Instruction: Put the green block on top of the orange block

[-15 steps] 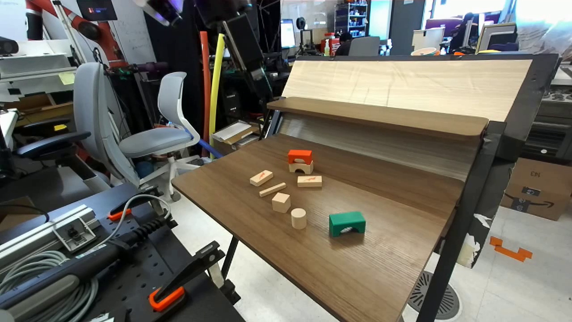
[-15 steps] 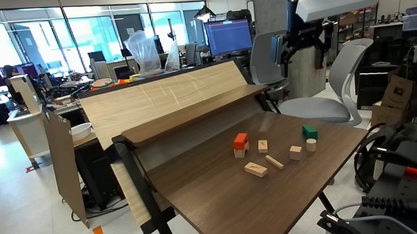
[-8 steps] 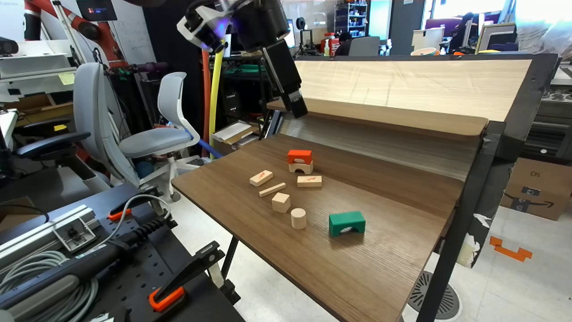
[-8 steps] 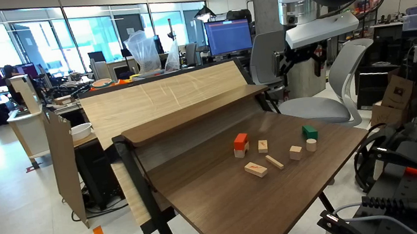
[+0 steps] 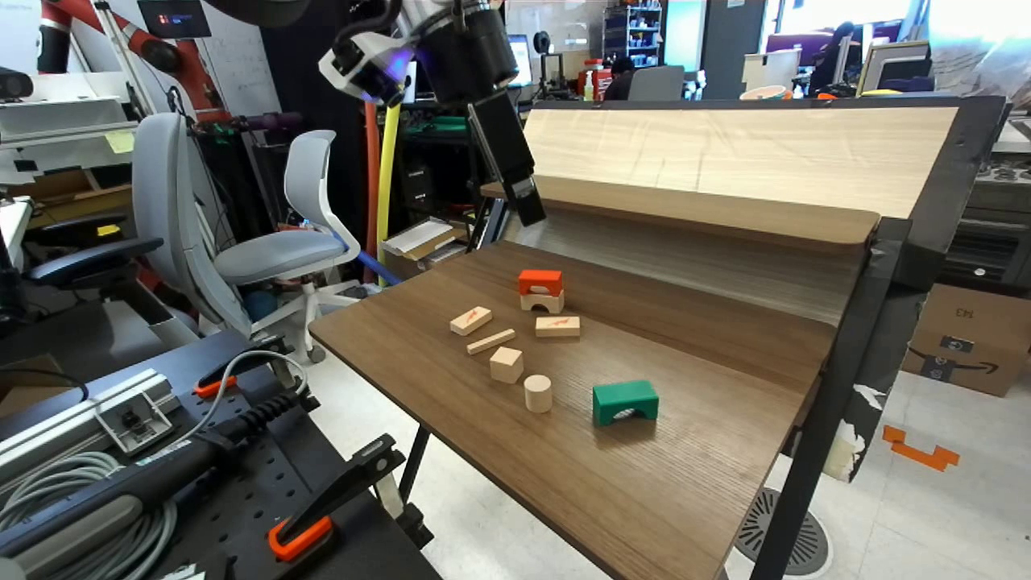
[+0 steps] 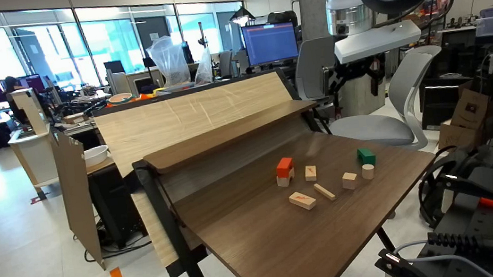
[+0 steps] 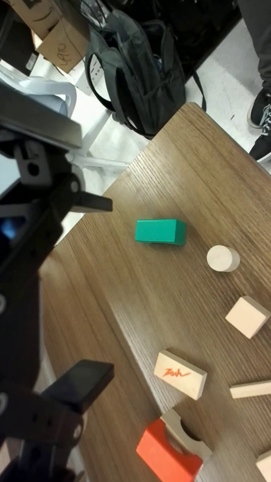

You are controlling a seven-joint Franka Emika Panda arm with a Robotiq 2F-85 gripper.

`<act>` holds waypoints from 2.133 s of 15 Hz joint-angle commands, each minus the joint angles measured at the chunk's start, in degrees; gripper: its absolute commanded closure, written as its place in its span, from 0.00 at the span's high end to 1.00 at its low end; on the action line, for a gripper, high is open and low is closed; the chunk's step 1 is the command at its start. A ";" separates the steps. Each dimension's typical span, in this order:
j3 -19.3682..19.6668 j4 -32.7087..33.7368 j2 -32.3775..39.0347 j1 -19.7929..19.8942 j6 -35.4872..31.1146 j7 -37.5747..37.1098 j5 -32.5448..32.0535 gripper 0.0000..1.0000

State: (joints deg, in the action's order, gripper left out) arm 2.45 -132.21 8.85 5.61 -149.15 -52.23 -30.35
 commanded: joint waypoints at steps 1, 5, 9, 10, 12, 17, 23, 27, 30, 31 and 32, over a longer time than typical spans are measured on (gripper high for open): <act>3.04 4.29 5.87 -2.85 -0.09 -2.26 2.13 1.00; 6.33 9.00 12.59 -4.34 -0.47 -4.08 2.66 1.00; 9.06 14.26 18.82 -5.23 3.97 -2.53 6.22 1.00; 9.45 15.26 20.21 -5.15 4.62 -2.04 7.21 1.00; 9.60 17.16 22.76 -4.28 4.67 0.37 9.54 1.00; 9.79 22.49 28.16 -2.82 7.31 7.74 15.84 1.00; 10.98 24.36 29.61 -3.70 12.40 13.31 19.27 1.00; 10.94 25.46 30.13 -3.62 13.15 14.32 19.68 1.00; 10.77 25.66 31.16 -3.46 11.10 13.27 20.44 1.00; 10.58 26.07 31.55 -3.29 11.79 13.45 20.93 1.00; 10.06 26.44 31.79 -2.85 12.36 14.09 21.86 1.00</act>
State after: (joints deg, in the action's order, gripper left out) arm 12.07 -106.94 39.00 3.13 -136.32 -38.98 -11.60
